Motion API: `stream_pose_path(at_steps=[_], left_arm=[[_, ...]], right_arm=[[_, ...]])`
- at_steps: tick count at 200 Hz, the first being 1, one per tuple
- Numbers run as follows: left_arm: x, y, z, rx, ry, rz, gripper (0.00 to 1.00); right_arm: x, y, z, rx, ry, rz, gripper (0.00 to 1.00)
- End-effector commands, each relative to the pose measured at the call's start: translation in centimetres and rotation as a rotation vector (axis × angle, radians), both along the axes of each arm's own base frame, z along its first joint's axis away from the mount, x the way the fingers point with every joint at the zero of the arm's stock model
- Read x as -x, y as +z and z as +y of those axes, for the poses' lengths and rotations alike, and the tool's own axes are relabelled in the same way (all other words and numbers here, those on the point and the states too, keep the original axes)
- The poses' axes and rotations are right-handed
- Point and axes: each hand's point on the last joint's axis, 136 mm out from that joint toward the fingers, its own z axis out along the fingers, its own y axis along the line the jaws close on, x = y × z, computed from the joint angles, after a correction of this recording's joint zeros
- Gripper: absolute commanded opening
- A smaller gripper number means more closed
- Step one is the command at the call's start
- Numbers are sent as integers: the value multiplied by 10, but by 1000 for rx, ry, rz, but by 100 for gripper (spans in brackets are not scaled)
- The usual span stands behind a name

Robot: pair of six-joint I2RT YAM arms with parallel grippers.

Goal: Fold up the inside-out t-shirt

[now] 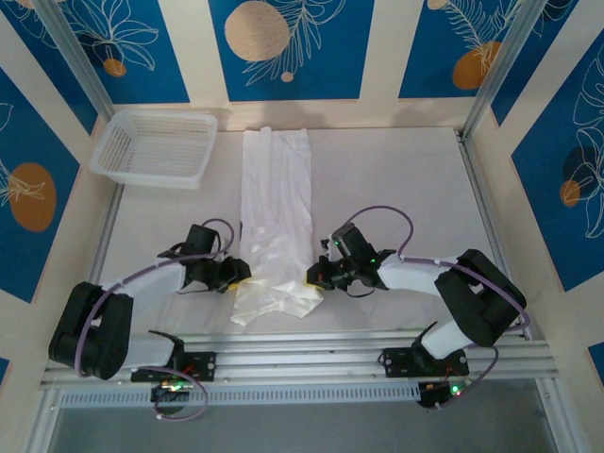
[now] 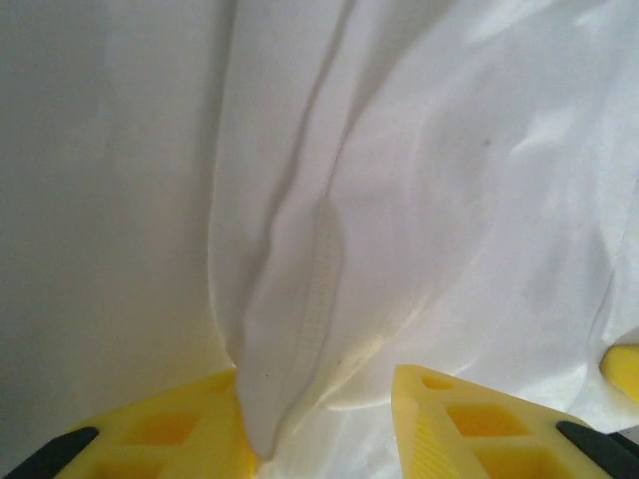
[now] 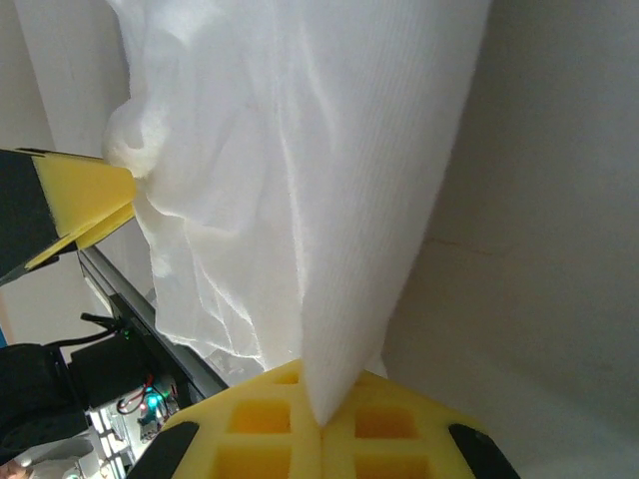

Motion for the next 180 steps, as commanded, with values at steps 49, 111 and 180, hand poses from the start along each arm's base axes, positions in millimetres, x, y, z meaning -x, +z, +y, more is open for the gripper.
stream_pose_path(at_steps=[49,111,180], left_arm=[[-8,-9,15,-113,33,-14,51],[-13,-1,-11,31,-16,-36,11],[40,11,-22,20,-89,-7,0]], right_arm=[[2,1,-1,5,-2,13,0],[1,-4,-6,25,-35,27,0],[44,-4,-54,70,-124,7,0]])
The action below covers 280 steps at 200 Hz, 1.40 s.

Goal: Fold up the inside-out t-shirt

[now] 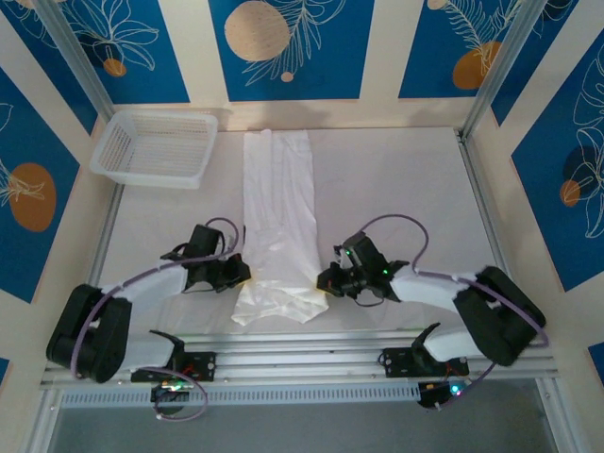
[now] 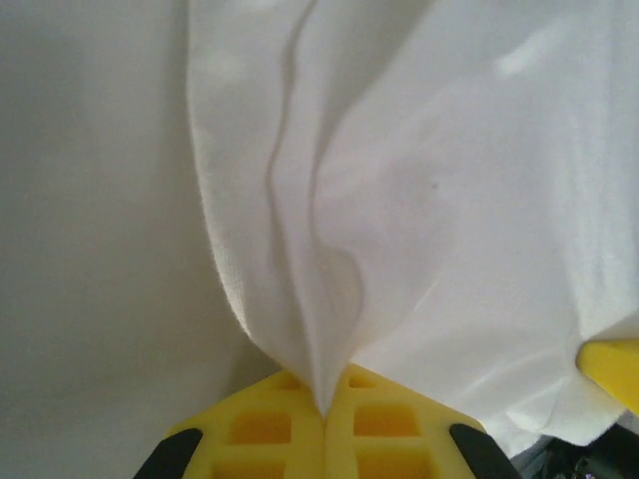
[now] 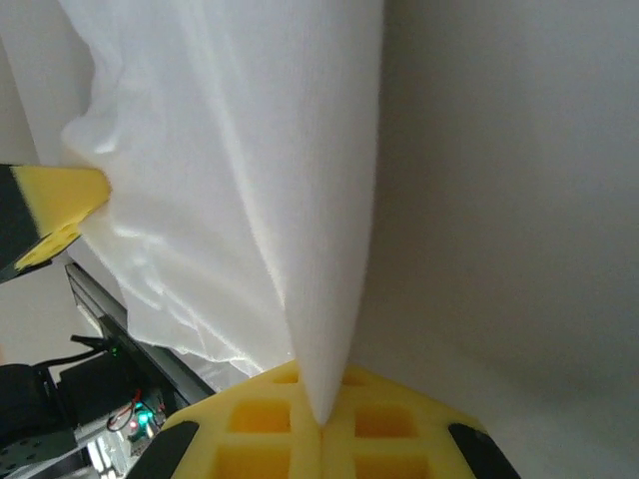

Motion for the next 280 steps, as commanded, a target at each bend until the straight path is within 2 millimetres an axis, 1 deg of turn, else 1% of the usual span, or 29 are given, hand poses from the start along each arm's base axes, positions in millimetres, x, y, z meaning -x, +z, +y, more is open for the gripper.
stream_pose_path(at_steps=[1,16,28,40,48,59,75,87,96,112,119,135,152,159,173,183,192,197,205,209,213,220,232,240,247,254,265,274,280], left_arm=[[35,0,-3,-7,-31,55,0],[48,8,-5,4,-20,46,0],[50,19,-5,21,-2,21,0],[48,31,-6,37,8,-8,0],[42,42,-7,39,15,-38,0],[33,57,-9,31,10,-78,0],[12,81,-10,-10,9,-152,0],[-9,100,-8,-46,31,-218,0],[-27,115,-6,-55,52,-271,0],[-61,135,2,-68,106,-338,0],[-78,141,4,-61,124,-364,0],[-118,154,3,-50,153,-433,0],[-161,159,-2,-44,165,-466,0],[-178,158,-3,-44,173,-472,0],[-210,150,-4,-43,189,-473,0],[-230,142,0,-52,209,-463,0],[-248,135,0,-62,208,-464,0],[-257,127,0,-76,204,-456,0],[-269,117,-1,-94,186,-449,0],[-275,111,-2,-107,178,-447,0],[-280,104,-2,-120,177,-443,5],[-288,95,-2,-126,176,-438,18],[-298,83,-4,-108,171,-427,38],[-300,81,-2,-95,179,-421,47],[-300,87,0,-83,187,-429,53],[-297,95,3,-80,195,-447,57],[-288,107,10,-95,197,-476,58],[-276,114,14,-117,187,-487,59],[-267,113,17,-127,181,-481,59]], right_arm=[[27,1,-20,40,-17,15,0],[44,15,-31,56,-8,-16,0],[51,29,-39,50,-20,-43,0],[52,44,-46,40,-45,-79,0],[48,55,-49,34,-57,-112,0],[38,73,-47,18,-56,-163,0],[17,97,-39,16,-28,-236,0],[-5,113,-34,29,-6,-290,0],[-25,124,-32,31,-1,-323,0],[-63,147,-29,9,-1,-388,0],[-79,156,-28,7,2,-421,0],[-114,168,-28,28,18,-463,0],[-153,168,-35,88,7,-497,0],[-169,169,-37,77,4,-510,0],[-201,165,-42,71,-6,-501,0],[-220,158,-42,86,13,-496,0],[-237,146,-42,107,16,-482,0],[-247,139,-43,110,14,-473,0],[-261,129,-44,100,11,-455,6],[-268,125,-44,94,12,-448,12],[-274,122,-43,87,17,-442,20],[-284,118,-42,85,30,-431,33],[-298,115,-44,96,37,-406,45],[-303,119,-48,102,37,-397,49],[-303,124,-53,113,29,-398,52],[-301,131,-59,128,16,-417,55],[-292,140,-70,147,-12,-448,60],[-279,140,-77,154,-27,-451,61],[-268,138,-80,152,-35,-442,61]])
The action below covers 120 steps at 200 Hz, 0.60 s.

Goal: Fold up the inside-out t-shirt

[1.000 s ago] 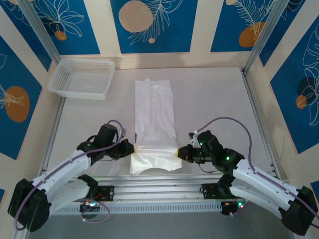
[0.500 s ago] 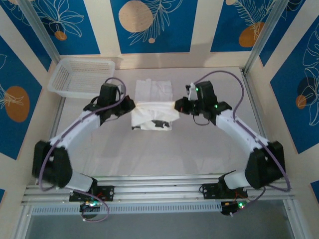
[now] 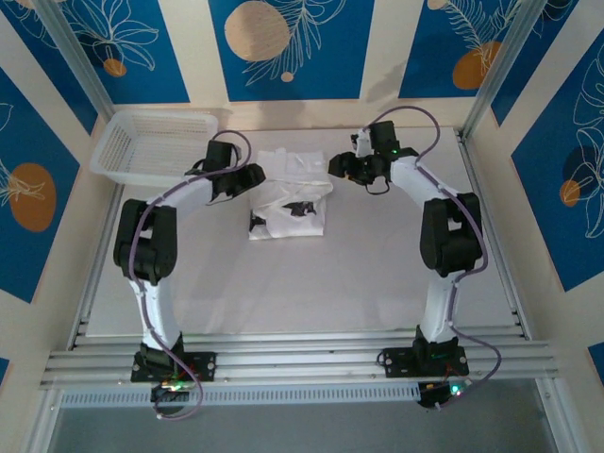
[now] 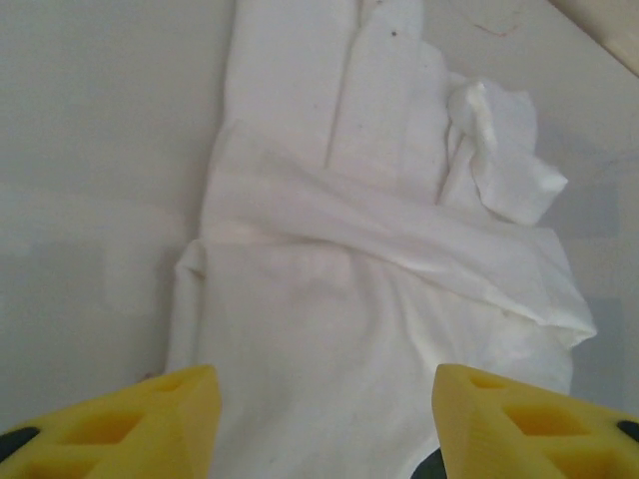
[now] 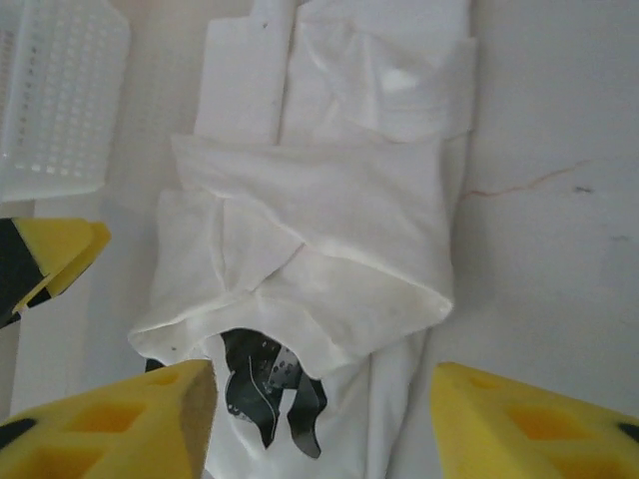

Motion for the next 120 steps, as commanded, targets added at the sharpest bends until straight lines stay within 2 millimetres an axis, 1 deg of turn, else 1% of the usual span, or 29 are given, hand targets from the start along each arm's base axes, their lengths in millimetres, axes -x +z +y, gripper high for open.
stream_pose_path(at_steps=[1,9,11,12,13,23,40,53,61,69,80,93,100,108,120], left_arm=[[16,51,11,-22,-19,-120,59],[29,47,14,-29,-23,-107,59],[32,46,14,-29,-25,-104,58],[34,44,14,-30,-26,-100,58],[36,42,14,-30,-28,-96,58],[54,29,14,-26,-48,-61,58],[81,-3,14,-24,-74,22,56],[95,-23,8,5,-94,68,55],[101,-33,4,20,-103,89,55],[105,-43,-2,27,-113,111,54],[107,-54,-10,29,-130,137,53],[109,-66,-18,11,-147,165,51],[109,-70,-20,9,-153,176,50],[110,-74,-23,17,-160,189,46],[113,-77,-27,32,-166,200,37]], right_arm=[[34,37,-13,-3,-4,-65,61],[51,28,-14,-16,-12,-39,59],[56,24,-14,-19,-16,-28,59],[60,19,-14,-19,-14,-18,59],[60,22,-14,-25,-18,-24,58],[84,5,-8,-57,-15,16,56],[118,-20,16,-90,28,74,54],[133,-37,34,-66,64,106,54],[136,-47,41,-54,75,122,55],[134,-57,46,-53,73,141,55],[127,-70,50,-66,71,163,56],[115,-90,47,-37,44,195,56],[110,-97,47,-30,43,210,55],[107,-102,50,-35,48,224,51],[107,-103,59,-70,72,241,37]])
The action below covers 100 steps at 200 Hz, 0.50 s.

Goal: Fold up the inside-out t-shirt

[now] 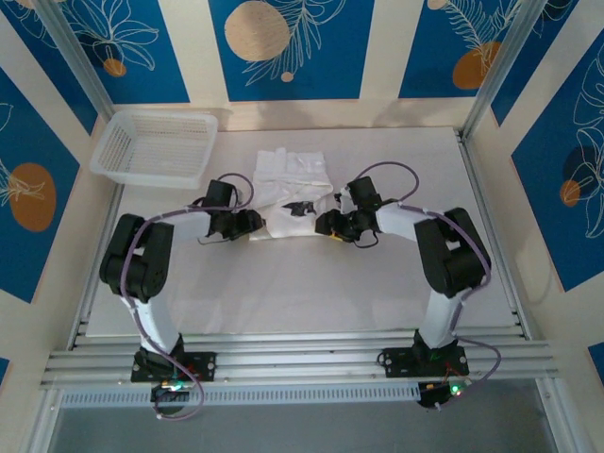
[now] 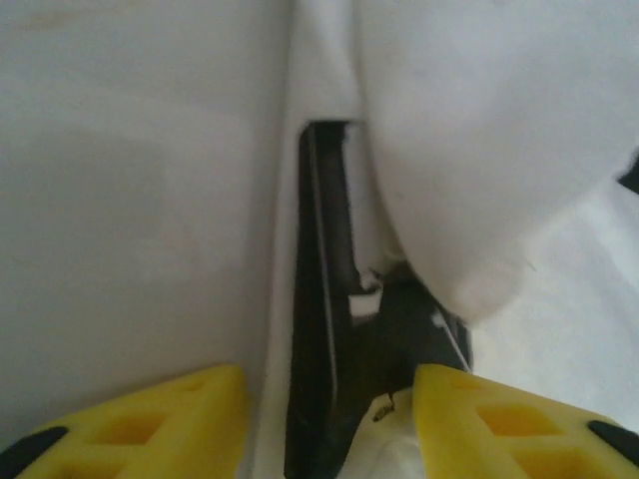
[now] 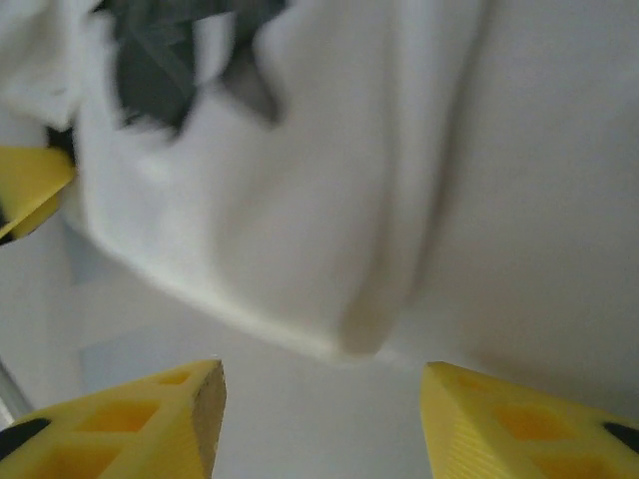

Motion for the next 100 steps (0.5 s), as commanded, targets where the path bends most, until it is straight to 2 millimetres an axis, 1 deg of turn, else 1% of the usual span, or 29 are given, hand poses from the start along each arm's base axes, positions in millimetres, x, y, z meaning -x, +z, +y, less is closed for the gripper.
stream_pose_path(at_steps=[1,15,28,42,51,65,77,89,93,100], left_arm=[[2,1,-22,67,-51,3,37],[9,-3,-22,71,-59,18,25],[21,-8,-15,41,-63,40,16],[35,-8,-10,27,-74,54,5],[48,-6,-10,44,-83,60,1],[71,-3,-14,75,-100,74,0],[97,-3,-17,80,-123,99,0],[124,-4,-18,72,-135,121,3],[132,-4,-18,71,-135,127,7],[144,-3,-18,76,-133,132,18]], right_arm=[[-19,7,13,-65,1,-17,36],[-14,7,21,-94,19,4,15],[-8,7,19,-98,14,29,0],[3,8,8,-84,-11,38,0],[12,10,0,-78,-28,40,0],[34,11,-13,-62,-42,50,0],[61,7,-22,-40,-44,77,0],[93,0,-31,-19,-49,114,0],[104,-2,-34,-18,-50,126,0],[122,-5,-40,-17,-62,146,1]])
